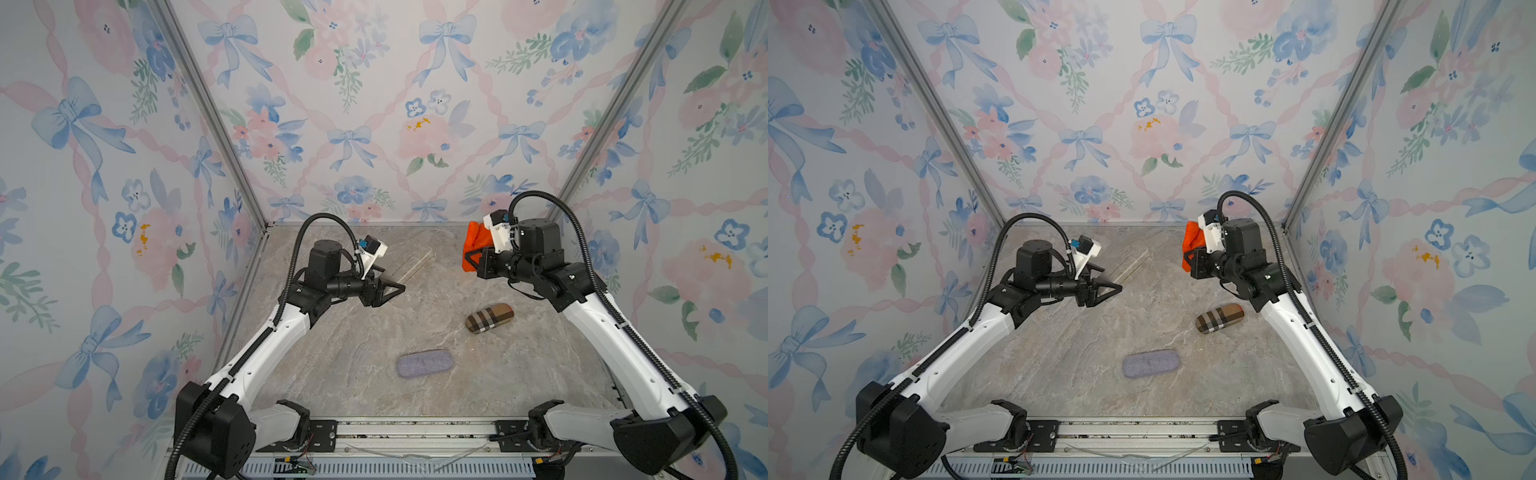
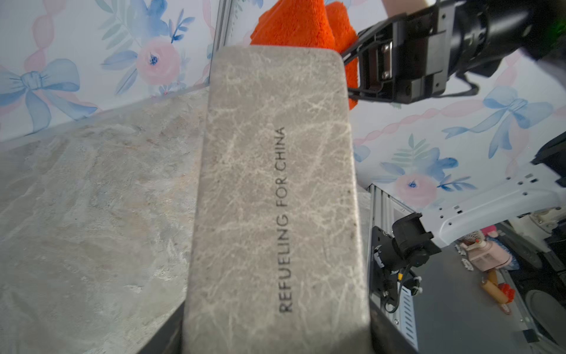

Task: Wipe the eyeglass case
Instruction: Place the cleaning item at the center of the board.

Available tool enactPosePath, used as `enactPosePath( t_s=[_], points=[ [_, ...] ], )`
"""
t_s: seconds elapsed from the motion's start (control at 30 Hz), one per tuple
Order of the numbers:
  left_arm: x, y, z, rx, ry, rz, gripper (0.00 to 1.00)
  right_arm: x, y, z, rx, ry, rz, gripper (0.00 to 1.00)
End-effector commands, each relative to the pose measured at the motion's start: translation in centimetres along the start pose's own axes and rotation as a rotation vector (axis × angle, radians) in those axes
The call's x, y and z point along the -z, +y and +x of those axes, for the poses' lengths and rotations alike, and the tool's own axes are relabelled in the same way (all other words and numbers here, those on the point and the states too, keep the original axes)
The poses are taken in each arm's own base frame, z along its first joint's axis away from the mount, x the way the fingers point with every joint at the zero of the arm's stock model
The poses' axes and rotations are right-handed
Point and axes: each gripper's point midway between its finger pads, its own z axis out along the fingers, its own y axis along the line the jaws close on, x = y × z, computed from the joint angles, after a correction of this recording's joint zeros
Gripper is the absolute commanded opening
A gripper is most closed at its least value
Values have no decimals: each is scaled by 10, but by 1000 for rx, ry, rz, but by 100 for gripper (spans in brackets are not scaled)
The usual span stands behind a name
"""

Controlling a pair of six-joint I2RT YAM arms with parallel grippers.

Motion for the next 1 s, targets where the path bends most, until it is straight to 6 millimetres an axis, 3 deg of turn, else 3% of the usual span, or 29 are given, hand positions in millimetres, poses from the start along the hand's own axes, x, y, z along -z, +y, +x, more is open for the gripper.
enactPosePath(
  t_s=[0.0, 0.2, 0.47, 0.73, 0.97],
  points=[
    [-13, 0, 2, -348, 59, -13, 33, 16, -78, 35, 64, 228, 365, 0],
    [-42, 14, 26, -498, 205, 13, 33, 29, -139, 42, 66, 350, 606, 0],
    [-84, 39, 70, -590, 357, 28, 33, -3, -210, 81, -9, 495, 744, 0],
    [-111, 66, 129, -548, 503, 69, 31, -28, -263, 106, -69, 564, 790, 0],
    [-125, 80, 160, -507, 572, 81, 32, -54, -284, 135, -115, 653, 763, 0]
  ],
)
